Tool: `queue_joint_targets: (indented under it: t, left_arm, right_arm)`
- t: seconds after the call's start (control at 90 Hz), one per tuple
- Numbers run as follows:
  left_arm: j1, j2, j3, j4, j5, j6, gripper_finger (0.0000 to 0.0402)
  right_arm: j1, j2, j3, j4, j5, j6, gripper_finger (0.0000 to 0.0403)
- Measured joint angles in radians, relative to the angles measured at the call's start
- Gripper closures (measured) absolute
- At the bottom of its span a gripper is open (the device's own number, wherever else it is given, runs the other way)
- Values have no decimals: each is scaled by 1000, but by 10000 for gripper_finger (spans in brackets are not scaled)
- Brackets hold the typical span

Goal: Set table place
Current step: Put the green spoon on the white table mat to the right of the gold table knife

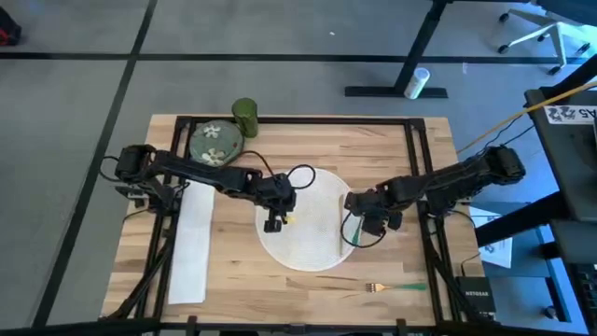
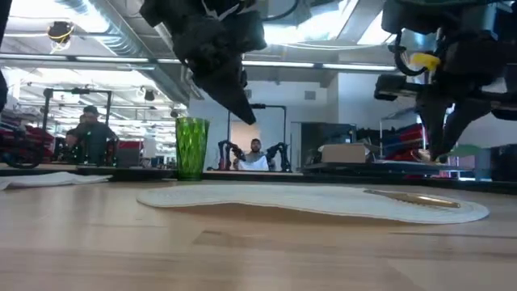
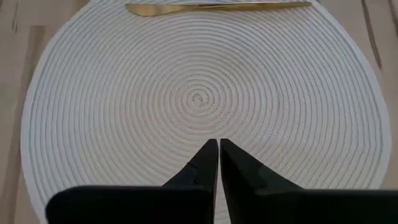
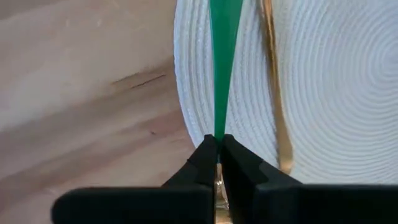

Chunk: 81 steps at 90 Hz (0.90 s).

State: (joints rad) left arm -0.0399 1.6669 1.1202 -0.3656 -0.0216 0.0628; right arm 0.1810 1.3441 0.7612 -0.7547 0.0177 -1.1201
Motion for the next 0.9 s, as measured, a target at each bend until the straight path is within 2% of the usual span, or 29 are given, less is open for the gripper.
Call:
queue_joint_targets:
  t: [0.156,0.6,0.9]
  left_arm:
    - [0,0,0,0,0,2,402]
    - [0,0,0,1,0,5,402]
    - [0,0,0,1,0,5,402]
  right_arm:
    - [1,15,0,19,0,-63,403]
    - [1,141,0,110,-10,-111,403]
    - [1,154,0,133,-10,-145,403]
